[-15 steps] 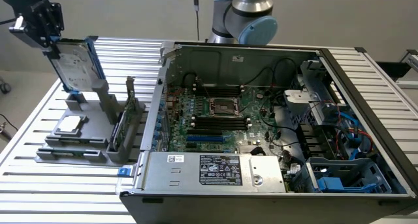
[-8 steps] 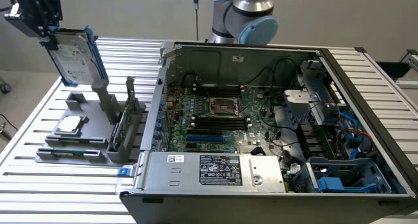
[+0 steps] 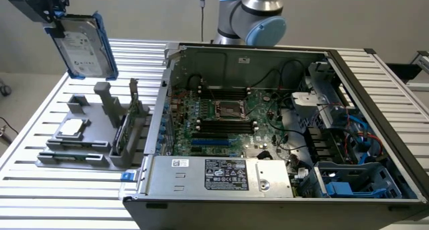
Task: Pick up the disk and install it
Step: 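Pick up the disk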
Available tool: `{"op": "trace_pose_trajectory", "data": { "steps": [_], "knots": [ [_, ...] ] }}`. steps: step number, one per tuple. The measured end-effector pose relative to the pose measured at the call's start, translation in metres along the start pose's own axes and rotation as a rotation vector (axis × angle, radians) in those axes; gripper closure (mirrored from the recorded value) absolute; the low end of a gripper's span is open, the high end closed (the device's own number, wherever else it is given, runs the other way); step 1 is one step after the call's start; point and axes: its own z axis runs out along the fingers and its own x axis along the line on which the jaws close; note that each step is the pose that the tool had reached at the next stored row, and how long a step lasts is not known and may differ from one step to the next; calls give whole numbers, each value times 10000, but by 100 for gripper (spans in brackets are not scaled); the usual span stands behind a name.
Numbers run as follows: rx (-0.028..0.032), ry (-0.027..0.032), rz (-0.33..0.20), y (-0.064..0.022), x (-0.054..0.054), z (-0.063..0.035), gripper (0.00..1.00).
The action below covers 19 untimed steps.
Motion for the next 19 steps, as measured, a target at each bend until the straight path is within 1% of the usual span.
{"op": "trace_pose_trajectory", "data": {
  "steps": [7,14,19],
  "knots": [
    [-3,-47,-15,-318,33,-287,67],
    [-8,-75,-23,-639,67,-553,67],
    [-11,-77,-29,-864,95,-659,67]
  ]
}}
